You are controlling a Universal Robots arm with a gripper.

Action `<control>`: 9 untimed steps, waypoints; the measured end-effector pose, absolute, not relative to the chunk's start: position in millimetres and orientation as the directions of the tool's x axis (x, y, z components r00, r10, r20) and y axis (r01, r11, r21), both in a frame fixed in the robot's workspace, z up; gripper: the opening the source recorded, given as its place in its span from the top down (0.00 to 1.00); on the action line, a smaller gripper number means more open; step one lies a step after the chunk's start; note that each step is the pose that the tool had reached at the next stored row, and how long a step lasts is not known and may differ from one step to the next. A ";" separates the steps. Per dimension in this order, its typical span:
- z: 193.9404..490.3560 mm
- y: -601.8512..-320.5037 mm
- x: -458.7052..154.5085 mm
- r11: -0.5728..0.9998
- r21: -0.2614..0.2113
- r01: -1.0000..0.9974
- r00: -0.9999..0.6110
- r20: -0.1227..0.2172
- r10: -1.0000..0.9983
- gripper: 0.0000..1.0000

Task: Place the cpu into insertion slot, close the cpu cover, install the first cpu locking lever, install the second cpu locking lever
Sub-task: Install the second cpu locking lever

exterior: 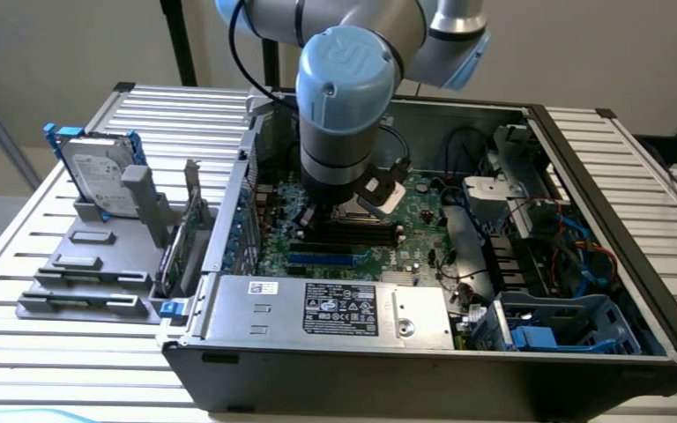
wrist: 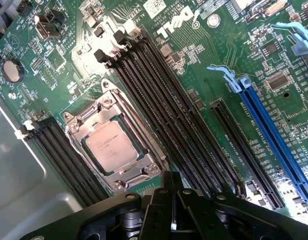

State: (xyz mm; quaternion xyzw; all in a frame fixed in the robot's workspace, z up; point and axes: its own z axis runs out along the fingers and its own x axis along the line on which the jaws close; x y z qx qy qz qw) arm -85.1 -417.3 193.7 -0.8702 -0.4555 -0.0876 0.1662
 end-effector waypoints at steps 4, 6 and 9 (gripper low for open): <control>192.1 -415.1 -85.7 -0.531 -0.205 0.822 0.569 0.303 0.765 0.89; 191.3 -414.4 -86.2 -0.531 -0.201 0.823 0.568 0.302 0.766 0.89; 190.4 -413.9 -86.9 -0.533 -0.195 0.823 0.568 0.297 0.768 0.89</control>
